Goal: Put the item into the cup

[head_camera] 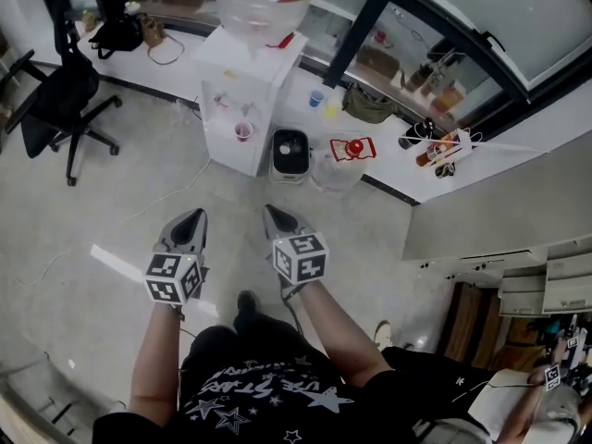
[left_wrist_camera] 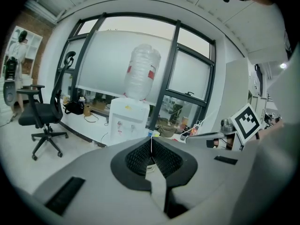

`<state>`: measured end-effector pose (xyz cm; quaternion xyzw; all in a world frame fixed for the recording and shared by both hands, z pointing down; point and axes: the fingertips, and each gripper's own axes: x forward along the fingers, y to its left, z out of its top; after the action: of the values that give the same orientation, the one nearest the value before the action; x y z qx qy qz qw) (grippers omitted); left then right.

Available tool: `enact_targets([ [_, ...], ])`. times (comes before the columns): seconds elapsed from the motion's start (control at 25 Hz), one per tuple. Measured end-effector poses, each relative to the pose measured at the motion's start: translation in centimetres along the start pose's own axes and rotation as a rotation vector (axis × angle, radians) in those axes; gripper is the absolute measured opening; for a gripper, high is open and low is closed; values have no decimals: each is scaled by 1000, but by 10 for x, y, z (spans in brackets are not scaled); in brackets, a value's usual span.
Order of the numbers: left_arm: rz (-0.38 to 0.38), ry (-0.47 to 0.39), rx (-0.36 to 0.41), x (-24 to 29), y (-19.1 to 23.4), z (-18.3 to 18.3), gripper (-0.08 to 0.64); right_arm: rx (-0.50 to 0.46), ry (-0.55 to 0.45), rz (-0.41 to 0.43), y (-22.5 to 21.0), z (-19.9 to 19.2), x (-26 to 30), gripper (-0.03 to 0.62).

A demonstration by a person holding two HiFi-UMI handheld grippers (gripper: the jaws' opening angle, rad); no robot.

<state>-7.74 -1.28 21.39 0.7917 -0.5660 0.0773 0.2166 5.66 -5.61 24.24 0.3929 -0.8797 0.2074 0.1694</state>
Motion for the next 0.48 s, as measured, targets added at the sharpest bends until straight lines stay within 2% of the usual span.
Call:
enact_targets([
  [0.2, 15, -26, -5, -44, 2, -10, 9, -29, 10, 19, 28, -13, -14, 2],
  [0.48, 24, -21, -19, -121, -5, -41, 9, -21, -10, 23, 84, -30, -53, 0],
])
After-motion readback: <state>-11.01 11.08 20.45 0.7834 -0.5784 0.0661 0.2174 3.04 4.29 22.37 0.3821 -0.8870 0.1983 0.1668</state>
